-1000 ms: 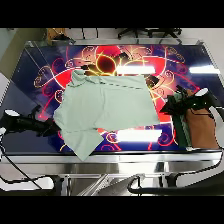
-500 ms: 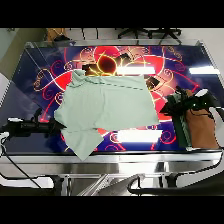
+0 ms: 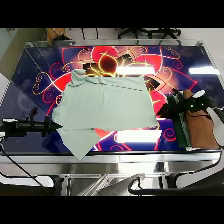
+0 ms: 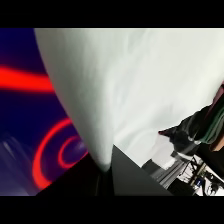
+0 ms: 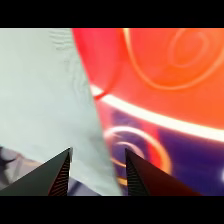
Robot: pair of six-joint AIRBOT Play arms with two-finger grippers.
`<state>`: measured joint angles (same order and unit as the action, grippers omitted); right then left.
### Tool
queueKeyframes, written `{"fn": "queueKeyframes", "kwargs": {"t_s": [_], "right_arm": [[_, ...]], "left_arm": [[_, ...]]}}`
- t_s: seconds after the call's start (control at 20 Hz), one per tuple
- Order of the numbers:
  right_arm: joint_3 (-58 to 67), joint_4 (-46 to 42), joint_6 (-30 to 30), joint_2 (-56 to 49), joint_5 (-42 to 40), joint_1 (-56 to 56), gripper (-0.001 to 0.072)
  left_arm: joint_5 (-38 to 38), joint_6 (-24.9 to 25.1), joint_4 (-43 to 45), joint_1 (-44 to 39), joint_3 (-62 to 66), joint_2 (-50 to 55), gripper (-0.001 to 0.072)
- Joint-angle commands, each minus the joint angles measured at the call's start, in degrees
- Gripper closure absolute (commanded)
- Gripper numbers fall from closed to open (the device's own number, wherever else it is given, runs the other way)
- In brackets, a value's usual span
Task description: Fold the shirts.
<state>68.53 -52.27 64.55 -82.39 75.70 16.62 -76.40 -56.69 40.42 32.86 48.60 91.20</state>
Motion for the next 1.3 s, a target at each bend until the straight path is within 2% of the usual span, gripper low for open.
{"fn": "queueKeyframes", "kwargs": {"t_s": [0.0,0.1,0.15,0.2,0.25,0.4,0.5,0.6,0.75,0.85,0.95,1.05,1.1,1.25], "right_arm": [[-1.4,-3.8,0.1,-2.2,0.9,-3.1,0.029],[-1.7,-3.8,-0.3,-2.2,2.5,-6.3,0.0426],[-1.7,-2.9,-1.2,-1.9,3.4,-7.6,0.0435],[-1.7,-1.1,-2.8,-1.2,4.0,-8.5,0.0608],[-1.6,1.3,-4.2,0.1,4.1,-8.9,0.0693],[2.3,7.1,-4.8,7.7,4.3,-8.0,0.0693],[8.7,12.1,-6.4,15.8,4.0,-6.4,0.0694],[16.8,19.7,-8.6,24.0,1.2,-4.2,0.0695],[28.6,24.4,-10.2,34.8,-6.4,-2.2,0.0694],[34.0,23.5,-10.2,40.2,-11.2,-2.2,0.0694],[37.7,21.7,-10.2,44.2,-15.3,-2.2,0.0694],[39.6,18.5,-10.1,46.7,-18.2,-2.2,0.0694],[39.7,17.1,-10.0,47.3,-18.5,-2.2,0.0693],[39.4,10.6,-5.0,44.6,-14.4,-2.2,0.0693]], "left_arm": [[-1.0,0.2,-0.5,0.0,0.1,-0.4,0.0692],[-1.0,0.3,-0.4,-1.0,0.1,-0.4,0.0692],[-1.0,0.3,-0.5,-1.3,0.1,-0.4,0.0691],[-1.1,0.3,-0.6,-1.3,0.1,-0.5,0.0692],[-1.6,0.3,-1.2,-1.1,0.2,-0.7,0.0692],[-8.5,1.8,-4.9,-1.1,4.8,-5.8,0.0694],[-12.0,2.2,-15.0,-0.7,10.3,-13.3,0.0694],[-14.0,2.2,-29.2,0.0,17.5,-22.2,0.0694],[-11.6,2.2,-49.4,2.3,29.8,-34.5,0.0694],[-7.0,1.8,-53.7,5.5,38.4,-40.8,0.0694],[-3.1,-2.2,-52.0,10.6,46.1,-45.1,0.0693],[-2.4,-5.7,-47.4,14.8,51.5,-47.0,0.0693],[-2.5,-7.5,-42.6,14.4,53.3,-47.3,0.0693],[-3.2,-11.7,-15.8,4.3,53.2,-46.7,0.0693]]}}
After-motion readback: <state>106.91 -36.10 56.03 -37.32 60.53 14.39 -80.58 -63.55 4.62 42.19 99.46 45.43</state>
